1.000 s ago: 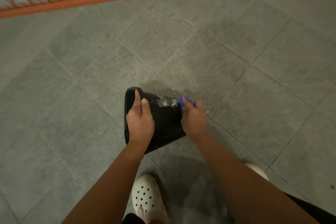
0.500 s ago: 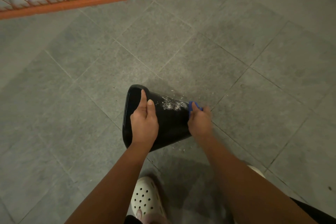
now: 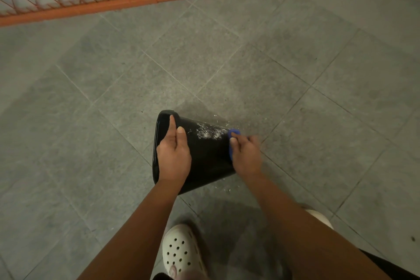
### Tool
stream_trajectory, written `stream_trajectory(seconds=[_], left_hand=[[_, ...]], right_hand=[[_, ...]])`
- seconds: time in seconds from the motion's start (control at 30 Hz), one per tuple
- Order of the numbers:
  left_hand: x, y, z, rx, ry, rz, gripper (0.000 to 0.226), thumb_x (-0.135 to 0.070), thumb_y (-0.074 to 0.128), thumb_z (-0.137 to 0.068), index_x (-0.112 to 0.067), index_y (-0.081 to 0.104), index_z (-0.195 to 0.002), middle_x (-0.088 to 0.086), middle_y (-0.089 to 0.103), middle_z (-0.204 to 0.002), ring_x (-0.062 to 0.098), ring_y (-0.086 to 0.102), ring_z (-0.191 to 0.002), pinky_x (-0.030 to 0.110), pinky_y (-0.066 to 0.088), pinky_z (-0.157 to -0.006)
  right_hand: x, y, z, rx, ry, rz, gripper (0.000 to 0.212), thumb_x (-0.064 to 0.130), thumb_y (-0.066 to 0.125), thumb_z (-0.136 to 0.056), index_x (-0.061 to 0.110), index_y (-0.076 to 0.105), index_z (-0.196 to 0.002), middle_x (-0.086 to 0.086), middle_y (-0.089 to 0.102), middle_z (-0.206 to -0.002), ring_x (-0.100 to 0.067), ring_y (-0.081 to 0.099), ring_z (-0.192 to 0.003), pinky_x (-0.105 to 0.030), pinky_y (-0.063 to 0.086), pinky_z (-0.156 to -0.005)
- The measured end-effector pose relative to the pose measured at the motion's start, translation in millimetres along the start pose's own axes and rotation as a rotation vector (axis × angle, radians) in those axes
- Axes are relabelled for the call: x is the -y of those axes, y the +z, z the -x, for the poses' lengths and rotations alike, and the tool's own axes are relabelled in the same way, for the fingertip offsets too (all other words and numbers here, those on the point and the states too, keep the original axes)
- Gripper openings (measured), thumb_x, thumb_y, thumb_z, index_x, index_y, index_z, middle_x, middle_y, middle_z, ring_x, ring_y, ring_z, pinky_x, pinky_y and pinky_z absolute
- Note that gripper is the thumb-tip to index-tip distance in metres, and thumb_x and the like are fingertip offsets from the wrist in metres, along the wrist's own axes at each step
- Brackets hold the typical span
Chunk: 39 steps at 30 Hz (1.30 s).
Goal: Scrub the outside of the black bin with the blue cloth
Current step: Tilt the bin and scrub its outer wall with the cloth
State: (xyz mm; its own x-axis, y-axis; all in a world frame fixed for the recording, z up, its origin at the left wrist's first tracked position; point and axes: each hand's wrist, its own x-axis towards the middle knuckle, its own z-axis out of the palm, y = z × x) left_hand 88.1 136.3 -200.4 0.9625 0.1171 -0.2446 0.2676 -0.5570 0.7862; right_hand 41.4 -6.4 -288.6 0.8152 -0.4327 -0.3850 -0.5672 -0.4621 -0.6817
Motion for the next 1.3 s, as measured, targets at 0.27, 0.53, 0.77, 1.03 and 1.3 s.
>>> stream_trajectory(seconds=[0.27, 0.53, 0.77, 1.03, 1.3], left_hand=[[6, 2, -2, -0.062, -0.047, 0.028, 0.044, -0.025, 0.037, -0.102, -0.021, 0.035, -0.146, -0.002, 0.033, -0.052, 0.009, 0.033, -0.048, 0.030, 0.035, -0.050], [2, 1, 4, 0.001, 0.029, 0.002, 0.044, -0.026, 0.037, -0.102, -0.023, 0.033, -0.146, 0.003, 0.051, -0.069, 0.006, 0.048, -0.062, 0.015, 0.046, -0.059], [4, -1, -1, -0.042, -0.011, -0.018, 0.045, -0.027, 0.036, -0.102, -0.023, 0.034, -0.147, -0.007, 0.045, -0.064, 0.003, 0.043, -0.057, 0.016, 0.043, -0.055], [-1, -1, 2, -0.001, 0.045, -0.038, 0.044, -0.021, 0.039, -0.102, -0.016, 0.036, -0.145, -0.021, 0.040, -0.070, -0.026, 0.046, -0.061, -0.002, 0.038, -0.060], [2, -3, 1, -0.008, 0.066, -0.058, 0.044, -0.024, 0.038, -0.102, -0.018, 0.036, -0.146, -0.018, 0.044, -0.069, -0.007, 0.050, -0.059, 0.005, 0.043, -0.061]], right_hand=[[-1, 3, -13, -0.049, 0.146, 0.048, 0.026, 0.028, 0.042, -0.098, 0.011, 0.055, -0.112, -0.011, 0.046, -0.118, -0.019, 0.048, -0.099, -0.030, 0.040, -0.086], [5, 0, -1, -0.099, -0.197, 0.012, 0.029, 0.016, 0.055, -0.092, 0.013, 0.060, -0.120, -0.008, 0.052, -0.104, -0.021, 0.052, -0.091, -0.029, 0.045, -0.081], [8, 1, 7, -0.018, -0.061, 0.177, 0.036, 0.025, 0.044, -0.097, 0.014, 0.051, -0.131, -0.009, 0.047, -0.114, -0.015, 0.048, -0.089, -0.020, 0.039, -0.079], [-8, -3, -12, -0.018, -0.086, 0.137, 0.036, 0.022, 0.049, -0.095, 0.014, 0.054, -0.130, -0.012, 0.053, -0.113, -0.025, 0.054, -0.097, -0.030, 0.042, -0.087], [3, -1, 0, -0.038, -0.291, 0.046, 0.030, 0.013, 0.056, -0.091, 0.009, 0.061, -0.121, -0.010, 0.055, -0.102, -0.016, 0.048, -0.087, -0.022, 0.040, -0.079]])
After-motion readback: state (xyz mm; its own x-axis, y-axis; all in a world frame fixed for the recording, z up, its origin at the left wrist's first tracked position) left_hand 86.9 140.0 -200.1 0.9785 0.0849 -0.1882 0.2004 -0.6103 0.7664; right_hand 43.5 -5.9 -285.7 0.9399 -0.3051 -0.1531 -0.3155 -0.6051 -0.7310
